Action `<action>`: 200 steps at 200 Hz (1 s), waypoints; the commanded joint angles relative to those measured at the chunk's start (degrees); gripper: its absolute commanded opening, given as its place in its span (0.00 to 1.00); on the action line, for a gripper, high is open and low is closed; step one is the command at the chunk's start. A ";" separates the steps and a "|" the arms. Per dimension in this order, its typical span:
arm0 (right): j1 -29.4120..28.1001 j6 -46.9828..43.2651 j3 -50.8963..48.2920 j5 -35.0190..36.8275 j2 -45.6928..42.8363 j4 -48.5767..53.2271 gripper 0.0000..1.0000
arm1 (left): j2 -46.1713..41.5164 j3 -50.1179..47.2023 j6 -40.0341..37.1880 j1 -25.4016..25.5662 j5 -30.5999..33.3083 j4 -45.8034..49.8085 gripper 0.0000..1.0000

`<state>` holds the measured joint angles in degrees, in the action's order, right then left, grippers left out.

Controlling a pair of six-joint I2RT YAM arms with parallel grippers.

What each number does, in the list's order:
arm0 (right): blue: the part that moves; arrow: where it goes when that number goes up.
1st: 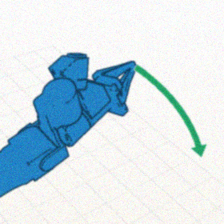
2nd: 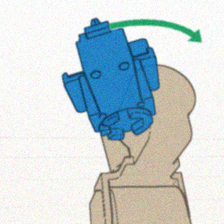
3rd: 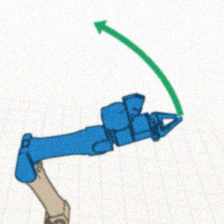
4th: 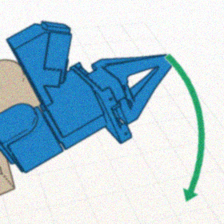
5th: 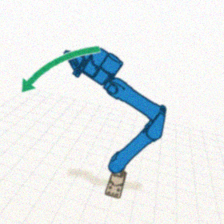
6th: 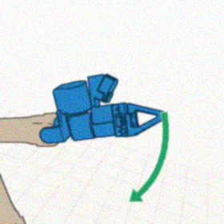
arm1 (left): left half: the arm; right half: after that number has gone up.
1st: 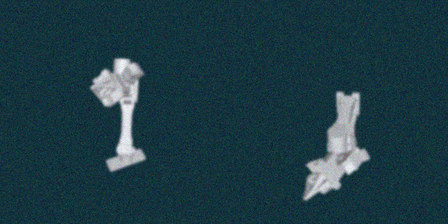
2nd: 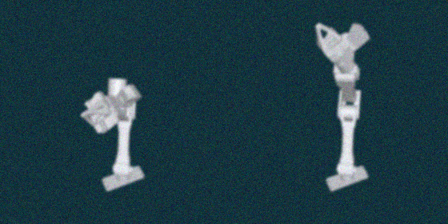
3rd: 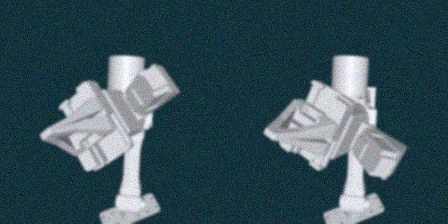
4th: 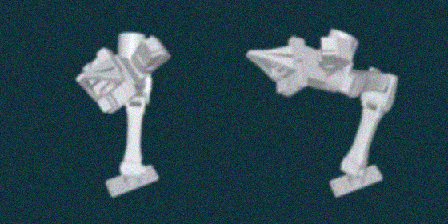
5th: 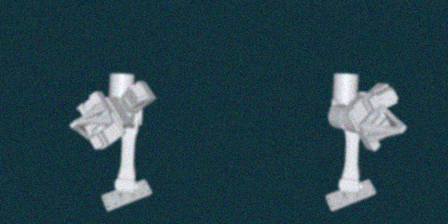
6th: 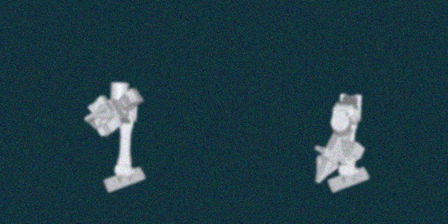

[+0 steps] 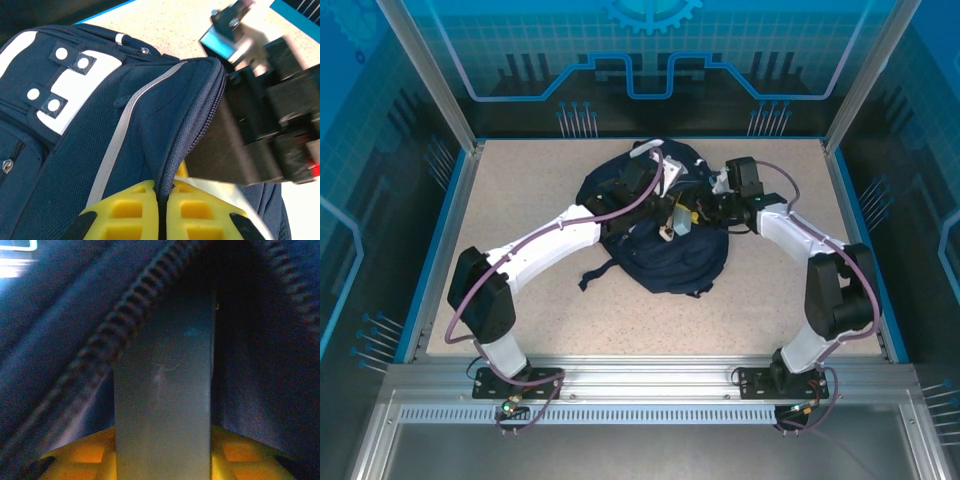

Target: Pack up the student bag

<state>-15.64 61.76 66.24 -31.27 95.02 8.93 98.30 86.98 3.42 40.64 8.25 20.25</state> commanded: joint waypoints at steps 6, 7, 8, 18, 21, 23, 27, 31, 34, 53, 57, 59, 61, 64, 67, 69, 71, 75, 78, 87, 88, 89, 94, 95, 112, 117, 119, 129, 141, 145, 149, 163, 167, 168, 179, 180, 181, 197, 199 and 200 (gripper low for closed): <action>-0.35 3.05 3.20 4.63 3.30 -6.27 0.41 | -1.71 6.40 3.51 0.76 -2.80 -5.26 0.00; -0.35 3.04 3.20 4.72 3.27 -6.19 0.42 | -1.66 6.47 3.52 0.76 -2.75 -5.15 0.00; -0.35 2.98 3.20 4.81 3.25 -6.11 0.42 | -1.60 6.50 3.56 0.71 -2.69 -5.06 0.00; -0.34 2.21 3.03 5.53 2.75 -4.76 0.52 | -1.17 7.00 3.83 0.72 -2.45 -4.35 0.00; -0.30 1.80 2.92 5.80 2.46 -4.26 0.54 | -1.03 7.06 3.82 0.72 -2.34 -4.19 0.00; -0.28 1.55 2.80 5.96 2.28 -3.83 0.56 | -0.97 7.08 3.86 0.68 -2.31 -4.06 0.00; -0.27 1.03 2.56 6.34 1.67 -3.12 0.59 | -0.86 7.12 3.87 0.71 -2.28 -3.85 0.00; -0.24 0.52 2.31 6.75 1.09 -2.36 0.61 | -0.77 7.22 3.95 0.59 -2.24 -3.67 0.00; -0.22 0.07 2.05 7.09 0.60 -1.72 0.63 | -0.67 7.24 4.05 0.58 -2.27 -3.52 0.00; 0.03 -2.47 0.64 8.91 -2.83 2.74 0.69 | -0.17 7.57 4.58 0.49 -2.40 -2.86 0.00; 0.10 -2.98 0.30 9.09 -3.52 3.62 0.69 | -0.05 7.59 4.64 0.49 -2.51 -2.78 0.00; 0.20 -3.20 0.16 9.11 -3.81 4.12 0.69 | -0.04 7.59 4.68 0.51 -2.53 -2.77 0.00; 0.24 -3.44 0.02 9.14 -4.24 4.51 0.69 | 0.03 7.59 4.67 0.50 -2.56 -2.70 0.00; 0.28 -3.74 -0.23 9.13 -4.56 5.28 0.69 | 0.09 7.63 4.78 0.47 -2.62 -2.69 0.00; 0.32 -4.09 -0.54 9.14 -5.06 5.79 0.69 | 0.13 7.66 4.77 0.44 -2.67 -2.66 0.00; 0.34 -4.27 -0.79 9.12 -5.43 6.09 0.69 | 0.13 7.67 4.76 0.41 -2.70 -2.60 0.00; 0.34 -4.45 -0.96 9.12 -5.92 6.34 0.69 | 0.20 7.68 4.75 0.40 -2.67 -2.66 0.00; 0.39 -4.80 -1.37 9.24 -6.51 6.99 0.69 | 0.22 7.68 4.87 0.42 -2.79 -2.59 0.00; 0.43 -5.02 -1.70 9.29 -7.03 7.53 0.69 | 0.22 7.68 4.86 0.40 -2.88 -2.62 0.00; 0.37 -5.64 -2.59 9.32 -8.59 8.81 0.68 | 0.38 7.68 4.93 0.40 -3.13 -2.63 0.00; 0.31 -5.71 -2.69 9.30 -8.78 8.86 0.68 | 0.39 7.68 4.93 0.40 -3.19 -2.61 0.00; 0.33 -5.74 -2.82 9.30 -8.92 9.02 0.68 | 0.35 7.68 4.93 0.40 -3.21 -2.64 0.00; 0.29 -5.90 -3.37 9.17 -9.65 9.42 0.67 | 0.44 7.68 4.89 0.48 -3.39 -2.63 0.00; 0.27 -5.88 -3.43 9.19 -9.75 9.47 0.67 | 0.46 7.68 4.91 0.44 -3.49 -2.61 0.00; 0.14 -6.11 -5.00 8.54 -11.53 10.64 0.63 | 0.78 7.61 5.01 0.46 -4.36 -2.75 0.00; -0.02 -5.99 -5.44 8.57 -11.88 10.91 0.62 | 0.88 7.59 5.10 0.46 -4.54 -2.76 0.00; -0.10 -5.96 -5.49 8.52 -11.99 10.97 0.61 | 0.92 7.59 5.15 0.46 -4.56 -2.78 0.00; -0.64 -6.00 -6.23 8.88 -12.51 11.35 0.56 | 1.10 7.59 5.14 0.40 -5.01 -2.96 0.00; -1.34 -6.12 -6.51 10.21 -13.04 12.54 0.51 | 1.36 7.58 5.36 0.40 -5.15 -2.97 0.00; -1.58 -6.20 -6.57 10.70 -13.25 12.92 0.50 | 1.46 7.58 5.37 0.41 -5.29 -2.98 0.00; -1.75 -6.26 -6.69 11.26 -13.44 13.20 0.50 | 1.48 7.52 5.43 0.45 -5.35 -2.94 0.00; -2.45 -6.17 -7.12 14.04 -14.56 14.37 0.49 | 1.63 7.38 5.44 0.40 -5.44 -2.94 0.00; -2.74 -6.19 -7.33 14.73 -14.89 14.45 0.49 | 1.63 7.41 5.46 0.45 -5.60 -2.99 0.00; -2.78 -6.15 -7.38 14.87 -15.01 14.45 0.49 | 1.63 7.39 5.46 0.42 -5.60 -2.96 0.00; -3.40 -5.95 -7.84 15.62 -15.69 14.41 0.50 | 1.61 7.32 5.46 0.43 -5.68 -3.08 0.00; -3.42 -5.90 -7.86 15.62 -15.72 14.38 0.50 | 1.62 7.33 5.46 0.42 -5.69 -3.05 0.00; -3.47 -5.92 -7.87 15.62 -15.73 14.37 0.50 | 1.62 7.33 5.46 0.45 -5.70 -3.04 0.00; -4.52 -5.15 -8.24 14.79 -15.46 13.81 0.50 | 1.69 7.33 5.46 0.45 -5.88 -3.12 0.00; -4.67 -4.98 -8.28 14.64 -15.41 13.70 0.49 | 1.76 7.30 5.52 0.48 -5.90 -3.11 0.00; -4.76 -4.85 -8.30 14.61 -15.31 13.63 0.49 | 1.74 7.32 5.58 0.48 -5.89 -3.11 0.00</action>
<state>-18.52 56.51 59.09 -17.96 80.55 21.19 100.47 91.05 7.64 41.47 3.46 22.22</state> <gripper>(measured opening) 0.499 0.075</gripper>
